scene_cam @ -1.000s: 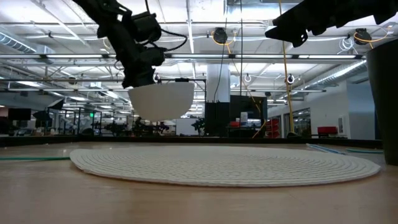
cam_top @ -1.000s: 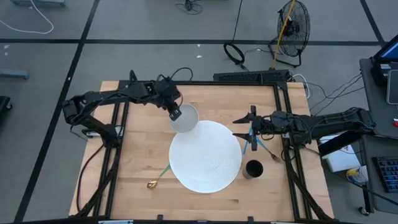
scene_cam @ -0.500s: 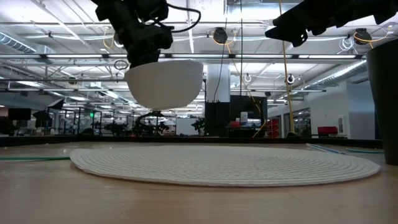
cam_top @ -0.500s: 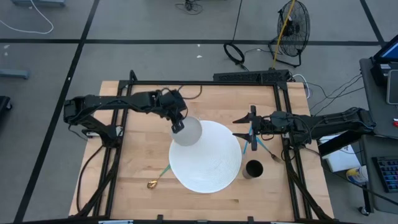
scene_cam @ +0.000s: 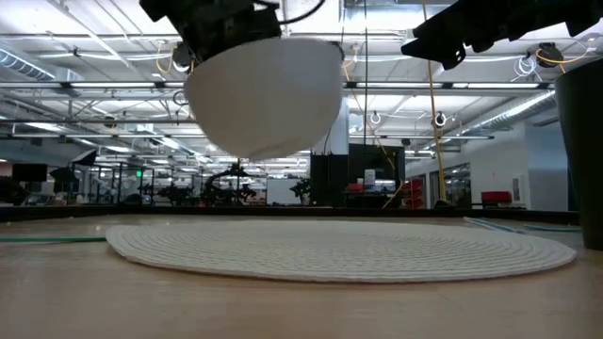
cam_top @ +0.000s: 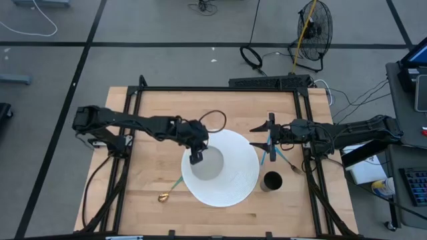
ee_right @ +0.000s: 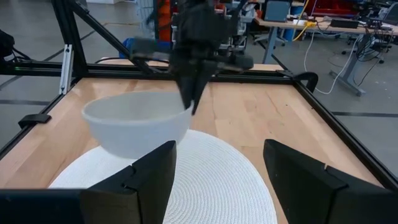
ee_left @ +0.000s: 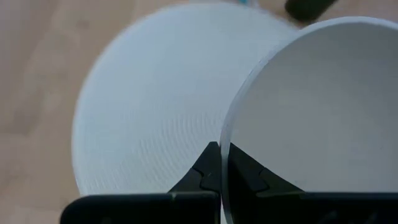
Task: Pick & Place Utensil
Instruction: Put the white bowl on the white mat, then put the green spoon into the white bowl on the white mat
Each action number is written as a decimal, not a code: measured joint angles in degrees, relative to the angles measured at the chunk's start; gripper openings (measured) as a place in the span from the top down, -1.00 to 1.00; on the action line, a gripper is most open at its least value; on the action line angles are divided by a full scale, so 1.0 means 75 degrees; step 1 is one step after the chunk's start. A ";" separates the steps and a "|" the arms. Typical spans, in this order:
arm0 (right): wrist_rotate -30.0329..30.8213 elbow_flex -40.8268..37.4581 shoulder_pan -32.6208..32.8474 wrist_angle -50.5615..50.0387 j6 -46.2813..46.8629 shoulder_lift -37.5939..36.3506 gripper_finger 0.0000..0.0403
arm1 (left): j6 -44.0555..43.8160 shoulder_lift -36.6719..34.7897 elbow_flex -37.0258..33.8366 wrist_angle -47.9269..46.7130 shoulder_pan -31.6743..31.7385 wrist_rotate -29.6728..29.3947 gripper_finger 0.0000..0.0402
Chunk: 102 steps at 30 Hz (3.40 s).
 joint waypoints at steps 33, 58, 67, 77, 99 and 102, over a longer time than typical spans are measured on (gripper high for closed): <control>0.0002 -0.0089 0.0003 0.0038 0.0028 -0.0003 -0.18 | -0.0188 0.1268 0.0315 -0.0520 0.0321 0.0521 0.98; -0.0021 -0.0210 0.0003 0.0044 0.0028 -0.0003 -0.18 | -0.0278 0.1684 0.0315 -0.0376 0.0318 0.0554 0.96; -0.0024 -0.0210 0.0003 0.0044 0.0028 -0.0003 -0.18 | -0.0159 0.1693 0.0315 -0.0238 0.0318 0.0542 0.40; -0.0024 -0.0210 0.0002 0.0044 0.0028 -0.0003 -0.18 | -0.0095 0.1608 0.0309 -0.0245 0.0367 0.0537 -0.04; -0.0027 -0.0213 0.0003 -0.0328 0.0162 0.0000 -0.18 | -0.2114 -0.2172 -0.0039 -0.3788 -0.0485 -0.1975 -0.18; -0.0027 -0.0213 0.0000 -0.0303 0.0010 0.0000 -0.18 | -0.2846 -0.2192 -0.0405 -0.3953 -0.1012 -0.1958 -0.18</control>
